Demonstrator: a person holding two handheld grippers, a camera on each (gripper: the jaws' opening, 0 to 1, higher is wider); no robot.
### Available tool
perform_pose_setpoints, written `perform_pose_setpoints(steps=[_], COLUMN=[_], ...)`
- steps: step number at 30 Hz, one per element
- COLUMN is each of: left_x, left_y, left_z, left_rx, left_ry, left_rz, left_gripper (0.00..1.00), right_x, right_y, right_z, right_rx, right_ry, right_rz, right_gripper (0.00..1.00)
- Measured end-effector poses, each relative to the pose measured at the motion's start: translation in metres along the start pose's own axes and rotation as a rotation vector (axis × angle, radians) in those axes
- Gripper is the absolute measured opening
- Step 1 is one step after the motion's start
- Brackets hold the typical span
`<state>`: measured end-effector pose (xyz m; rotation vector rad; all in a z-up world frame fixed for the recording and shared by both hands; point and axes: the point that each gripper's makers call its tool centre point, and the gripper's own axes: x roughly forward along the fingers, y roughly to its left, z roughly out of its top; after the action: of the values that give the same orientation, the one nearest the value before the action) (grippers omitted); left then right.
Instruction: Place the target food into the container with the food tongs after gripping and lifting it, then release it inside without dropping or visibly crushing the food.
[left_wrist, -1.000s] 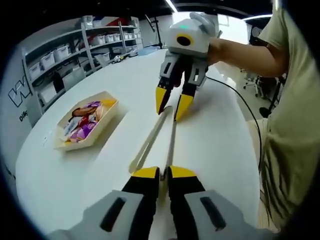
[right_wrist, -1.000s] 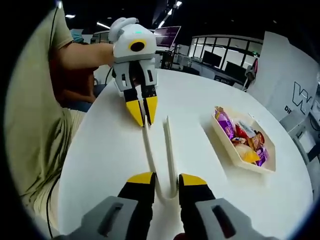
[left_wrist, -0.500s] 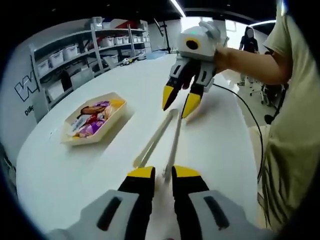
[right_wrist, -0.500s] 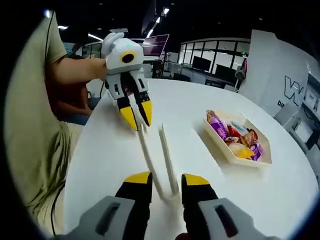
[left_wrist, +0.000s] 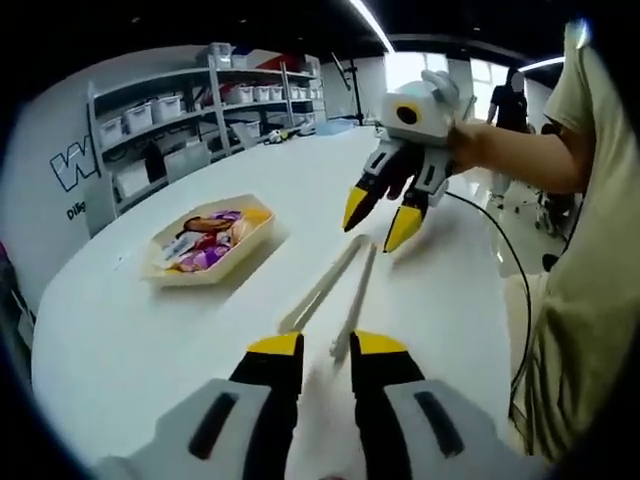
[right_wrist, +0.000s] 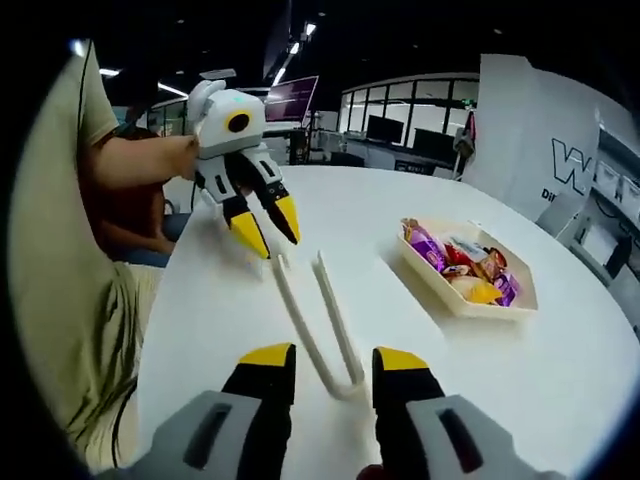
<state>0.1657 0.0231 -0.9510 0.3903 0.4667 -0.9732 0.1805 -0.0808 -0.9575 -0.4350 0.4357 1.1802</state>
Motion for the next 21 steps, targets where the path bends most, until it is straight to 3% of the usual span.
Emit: perform_pose_setpoints(steps=[21], left_x=[-0.012], left_y=[0.004], left_z=[0.005], left_rx=[-0.068], left_ry=[-0.079], left_rz=[0.107], left_gripper=[0.36], right_x=[-0.011], right_y=[-0.002], right_z=[0.012], right_rx=[0.096], right_ry=[-0.078], right_rz=[-0.094], right_gripper=[0.34])
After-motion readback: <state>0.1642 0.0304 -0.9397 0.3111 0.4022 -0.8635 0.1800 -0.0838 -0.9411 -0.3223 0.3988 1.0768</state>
